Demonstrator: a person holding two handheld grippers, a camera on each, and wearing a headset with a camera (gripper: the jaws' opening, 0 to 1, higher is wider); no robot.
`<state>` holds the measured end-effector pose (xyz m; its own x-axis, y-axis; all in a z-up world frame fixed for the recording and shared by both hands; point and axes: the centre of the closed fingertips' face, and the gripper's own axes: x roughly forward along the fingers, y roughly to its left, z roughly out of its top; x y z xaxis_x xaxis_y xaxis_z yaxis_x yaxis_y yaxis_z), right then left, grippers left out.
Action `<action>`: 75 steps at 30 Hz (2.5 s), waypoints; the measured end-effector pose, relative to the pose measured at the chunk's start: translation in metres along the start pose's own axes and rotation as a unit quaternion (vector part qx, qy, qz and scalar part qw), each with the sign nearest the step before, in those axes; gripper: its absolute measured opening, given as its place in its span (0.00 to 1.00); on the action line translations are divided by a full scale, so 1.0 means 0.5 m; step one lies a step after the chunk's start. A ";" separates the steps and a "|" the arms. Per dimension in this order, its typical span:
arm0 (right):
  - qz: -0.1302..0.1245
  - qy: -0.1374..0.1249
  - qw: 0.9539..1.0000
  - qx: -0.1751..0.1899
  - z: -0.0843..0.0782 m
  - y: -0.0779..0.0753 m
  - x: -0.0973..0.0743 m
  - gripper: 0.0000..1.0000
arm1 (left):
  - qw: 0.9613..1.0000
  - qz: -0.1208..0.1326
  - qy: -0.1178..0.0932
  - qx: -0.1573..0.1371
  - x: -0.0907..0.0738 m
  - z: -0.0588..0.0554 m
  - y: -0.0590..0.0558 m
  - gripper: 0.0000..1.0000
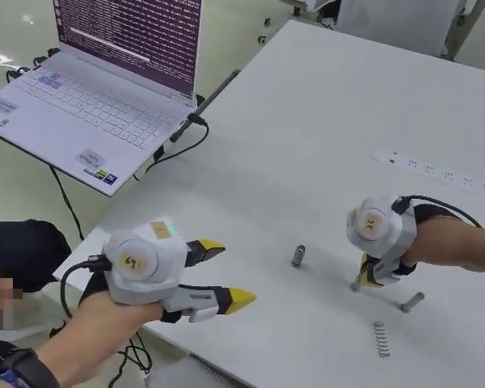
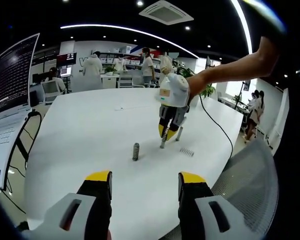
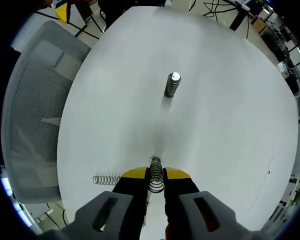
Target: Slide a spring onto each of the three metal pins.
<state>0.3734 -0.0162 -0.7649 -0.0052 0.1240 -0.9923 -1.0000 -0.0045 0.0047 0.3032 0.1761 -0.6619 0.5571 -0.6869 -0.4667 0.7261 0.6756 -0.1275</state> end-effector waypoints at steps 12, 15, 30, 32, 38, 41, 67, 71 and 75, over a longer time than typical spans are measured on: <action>-0.011 0.001 1.000 0.009 -0.005 -0.006 0.017 0.12 | 1.000 0.001 0.003 0.001 -0.001 -0.002 0.002 0.48; -0.012 -0.003 1.000 0.012 -0.006 -0.007 0.011 0.13 | 1.000 0.001 0.002 0.000 -0.001 -0.001 0.002 0.48; -0.026 -0.041 0.997 0.053 -0.018 0.000 -0.039 0.21 | 1.000 -0.009 0.001 0.001 0.013 0.008 -0.010 0.48; -0.028 -0.050 0.996 0.064 -0.021 0.002 -0.045 0.21 | 1.000 -0.009 0.001 0.002 0.015 0.009 -0.010 0.48; -0.036 -0.078 0.991 0.100 -0.036 0.012 -0.066 0.22 | 1.000 -0.010 -0.004 -0.001 0.020 0.016 -0.011 0.48; -0.038 -0.092 0.989 0.113 -0.045 0.021 -0.073 0.22 | 1.000 -0.010 -0.005 -0.002 0.023 0.019 -0.011 0.48; -0.074 -0.231 0.927 0.288 -0.102 0.105 -0.129 0.31 | 0.999 -0.045 0.014 0.015 0.066 0.032 -0.038 0.57; -0.081 -0.251 0.913 0.313 -0.116 0.123 -0.135 0.32 | 0.999 -0.048 0.018 0.018 0.069 0.033 -0.039 0.58; -0.084 -0.255 0.906 0.328 -0.134 0.139 -0.135 0.34 | 0.998 -0.051 0.022 0.019 0.074 0.030 -0.037 0.59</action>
<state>0.3044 -0.0915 -0.7060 0.3143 0.5112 -0.7999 -0.7729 0.6271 0.0971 0.3167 0.1342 -0.6636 0.4620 -0.7380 -0.4919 0.7934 0.5917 -0.1425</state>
